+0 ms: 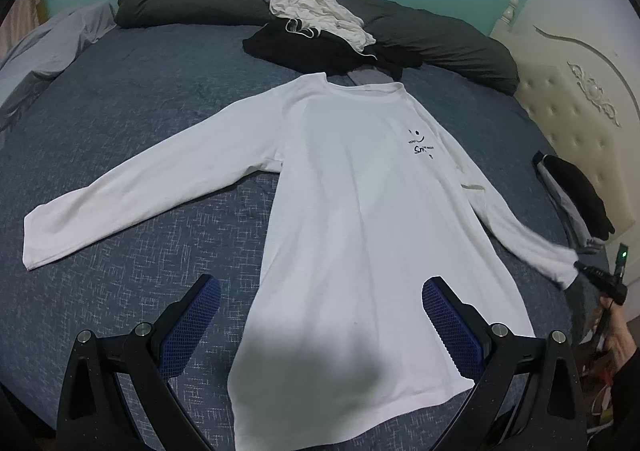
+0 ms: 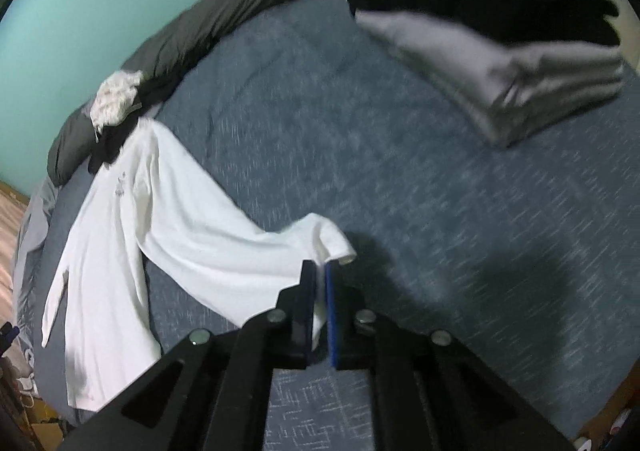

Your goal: Fold clothes

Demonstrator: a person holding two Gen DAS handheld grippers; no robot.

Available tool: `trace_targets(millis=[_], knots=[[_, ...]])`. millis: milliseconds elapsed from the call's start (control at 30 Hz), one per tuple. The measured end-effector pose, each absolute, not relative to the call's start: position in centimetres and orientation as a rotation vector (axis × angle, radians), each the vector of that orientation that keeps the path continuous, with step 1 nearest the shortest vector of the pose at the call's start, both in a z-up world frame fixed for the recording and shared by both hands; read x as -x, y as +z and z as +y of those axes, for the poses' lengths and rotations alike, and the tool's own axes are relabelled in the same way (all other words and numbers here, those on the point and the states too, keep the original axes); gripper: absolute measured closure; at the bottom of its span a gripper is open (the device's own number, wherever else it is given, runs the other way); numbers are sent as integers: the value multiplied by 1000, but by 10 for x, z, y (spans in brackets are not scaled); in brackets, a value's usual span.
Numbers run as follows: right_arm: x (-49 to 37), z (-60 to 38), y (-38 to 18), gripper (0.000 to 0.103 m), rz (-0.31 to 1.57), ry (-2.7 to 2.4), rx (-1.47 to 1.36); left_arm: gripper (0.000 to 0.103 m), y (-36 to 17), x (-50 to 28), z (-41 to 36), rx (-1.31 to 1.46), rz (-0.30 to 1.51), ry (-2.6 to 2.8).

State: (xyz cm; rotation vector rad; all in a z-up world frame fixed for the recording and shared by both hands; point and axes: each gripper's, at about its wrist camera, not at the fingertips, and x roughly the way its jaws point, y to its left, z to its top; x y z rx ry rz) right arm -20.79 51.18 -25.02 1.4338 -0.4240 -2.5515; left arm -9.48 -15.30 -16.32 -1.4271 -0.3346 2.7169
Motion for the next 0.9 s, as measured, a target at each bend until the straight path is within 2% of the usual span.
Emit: trace_targets(millis=[267, 533, 600, 800, 900], knots=[[232, 554, -217, 98, -383, -2685, -1394, 0, -164, 95, -155, 1450, -320, 2721], [261, 573, -227, 97, -323, -2728, -1485, 0, -171, 97, -159, 1493, -308, 2699], [261, 573, -227, 91, -304, -2765, -1495, 0, -174, 95, -161, 1501, -316, 2687], [240, 559, -213, 83, -262, -2754, -1435, 0, -175, 89, -167, 1515, -314, 2691], [226, 541, -203, 76, -297, -2692, -1398, 0, -172, 83, -171, 1497, -332, 2695]])
